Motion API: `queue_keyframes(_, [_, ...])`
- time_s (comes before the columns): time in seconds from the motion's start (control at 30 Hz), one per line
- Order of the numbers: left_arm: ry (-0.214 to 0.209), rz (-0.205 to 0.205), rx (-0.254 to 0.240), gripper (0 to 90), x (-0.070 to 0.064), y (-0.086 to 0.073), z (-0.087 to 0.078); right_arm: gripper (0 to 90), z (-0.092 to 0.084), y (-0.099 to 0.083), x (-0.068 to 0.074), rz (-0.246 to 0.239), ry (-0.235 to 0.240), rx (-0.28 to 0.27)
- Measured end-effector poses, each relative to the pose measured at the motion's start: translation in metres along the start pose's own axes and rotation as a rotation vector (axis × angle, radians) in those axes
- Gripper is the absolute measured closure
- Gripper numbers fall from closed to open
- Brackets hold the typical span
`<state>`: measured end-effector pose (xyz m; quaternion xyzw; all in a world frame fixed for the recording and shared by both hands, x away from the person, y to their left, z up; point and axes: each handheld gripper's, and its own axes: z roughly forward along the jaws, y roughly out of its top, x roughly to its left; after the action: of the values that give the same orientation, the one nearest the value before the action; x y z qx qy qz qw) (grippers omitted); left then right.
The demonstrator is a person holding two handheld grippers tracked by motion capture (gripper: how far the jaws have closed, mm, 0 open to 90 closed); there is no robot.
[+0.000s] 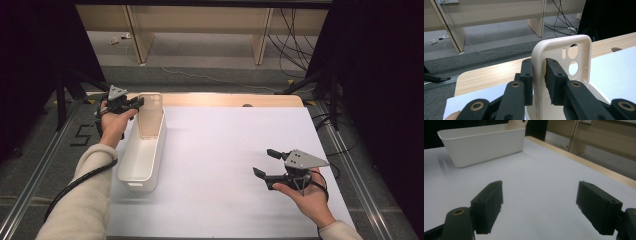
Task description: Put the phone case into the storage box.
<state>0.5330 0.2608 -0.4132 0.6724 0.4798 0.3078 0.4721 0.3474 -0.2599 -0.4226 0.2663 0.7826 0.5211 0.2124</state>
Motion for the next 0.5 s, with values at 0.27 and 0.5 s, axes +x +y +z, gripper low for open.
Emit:
queue_keyframes(0.27, [0.007,0.007,0.006,75.0,0.0005,0.0001,0.0014,22.8,0.0003,-0.0002,0.0,0.0,0.001,0.002])
queue_keyframes(0.5, [0.014,0.02,0.015,73.9,0.0006,0.0001,0.0027,22.8,0.0005,-0.0004,-0.0001,-0.002,0.002,0.004])
